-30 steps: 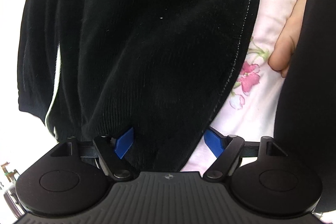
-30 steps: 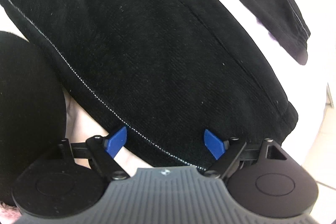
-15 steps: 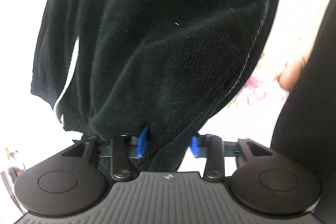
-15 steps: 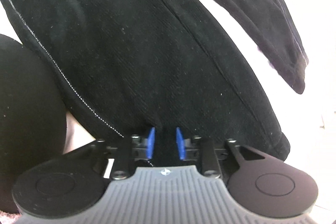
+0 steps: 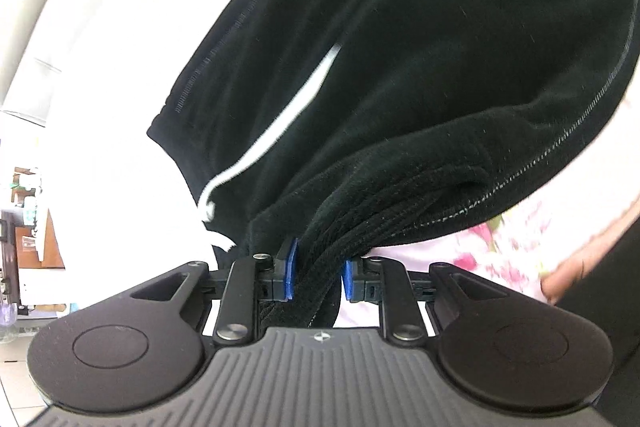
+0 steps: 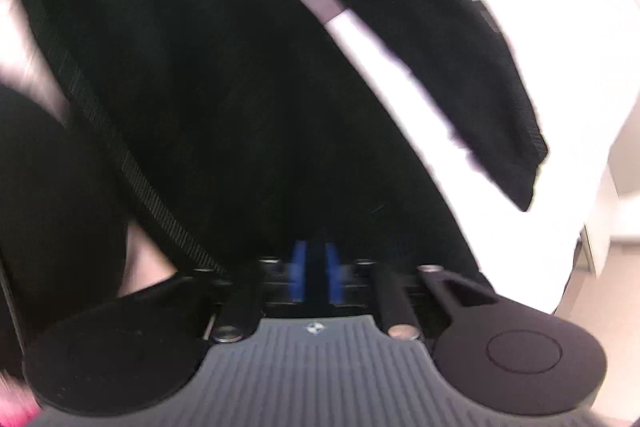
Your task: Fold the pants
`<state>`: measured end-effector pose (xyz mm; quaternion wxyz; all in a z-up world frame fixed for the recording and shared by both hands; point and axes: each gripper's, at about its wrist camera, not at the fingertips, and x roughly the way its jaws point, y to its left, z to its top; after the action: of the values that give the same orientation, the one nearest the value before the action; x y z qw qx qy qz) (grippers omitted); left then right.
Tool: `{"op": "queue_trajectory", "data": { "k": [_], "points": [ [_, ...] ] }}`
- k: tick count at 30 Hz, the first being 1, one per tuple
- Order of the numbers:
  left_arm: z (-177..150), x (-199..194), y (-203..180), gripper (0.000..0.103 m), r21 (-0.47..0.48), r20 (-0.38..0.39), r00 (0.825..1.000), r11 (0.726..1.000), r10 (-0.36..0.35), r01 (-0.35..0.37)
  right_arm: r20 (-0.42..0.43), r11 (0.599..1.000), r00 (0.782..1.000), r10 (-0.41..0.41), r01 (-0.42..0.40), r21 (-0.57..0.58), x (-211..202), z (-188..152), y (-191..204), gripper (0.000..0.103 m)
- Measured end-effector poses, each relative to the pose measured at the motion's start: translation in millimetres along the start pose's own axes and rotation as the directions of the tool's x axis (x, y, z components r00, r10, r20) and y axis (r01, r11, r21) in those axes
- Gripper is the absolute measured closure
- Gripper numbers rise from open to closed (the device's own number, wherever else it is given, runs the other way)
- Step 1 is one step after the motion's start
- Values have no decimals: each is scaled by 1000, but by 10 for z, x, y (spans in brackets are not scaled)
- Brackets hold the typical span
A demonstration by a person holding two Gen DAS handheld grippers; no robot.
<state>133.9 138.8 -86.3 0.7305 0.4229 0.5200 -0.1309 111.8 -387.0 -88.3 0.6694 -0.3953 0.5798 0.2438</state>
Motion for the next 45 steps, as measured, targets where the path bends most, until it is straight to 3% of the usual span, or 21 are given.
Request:
{"op": "queue_trajectory", "data": {
  "k": [3,6,10,11,12,14,18,25,30,34,38,39,45],
  "points": [
    [93,-86,39,79,-15,7,1000,1000,17,-17,-15,998,1000,-7,6,-57,146,-7,106,50],
    [170,-145,54,79,-28,0,1000,999,28,-28,48,997,998,-33,36,-72,193,22,193,40],
    [227,-222,55,79,-57,-17,999,998,31,-32,118,992,991,-57,70,-105,205,199,283,40],
    [234,-214,72,79,-62,-18,999,998,31,-32,132,993,990,-46,59,-98,136,165,286,50],
    [238,-225,71,79,-69,-20,999,997,31,-33,148,996,988,-36,48,-73,62,176,342,82],
    [238,-247,67,79,-80,-23,999,996,32,-34,146,999,989,-26,30,-24,2,204,398,102],
    [198,-229,129,79,-106,-27,999,994,28,-31,175,997,983,-62,69,-34,3,83,416,103],
    [151,-187,420,79,-212,-9,1000,977,28,-29,301,980,936,-185,155,121,-732,-28,207,103],
    [222,-214,700,80,-308,11,999,951,45,-40,325,945,895,-307,245,217,-916,203,-114,103],
    [412,-143,925,80,-333,7,997,940,78,-71,306,916,874,-377,302,264,-857,548,-373,103],
    [668,80,1126,80,-362,-8,993,926,115,-110,273,895,871,-408,323,307,-739,928,-572,103],
    [736,161,1171,80,-369,-17,992,922,121,-119,263,891,873,-410,323,318,-456,1089,-879,103],
    [1012,684,1263,80,-360,-57,991,924,120,-132,170,907,912,-373,319,276,9,1488,-1043,103]
  ]
}}
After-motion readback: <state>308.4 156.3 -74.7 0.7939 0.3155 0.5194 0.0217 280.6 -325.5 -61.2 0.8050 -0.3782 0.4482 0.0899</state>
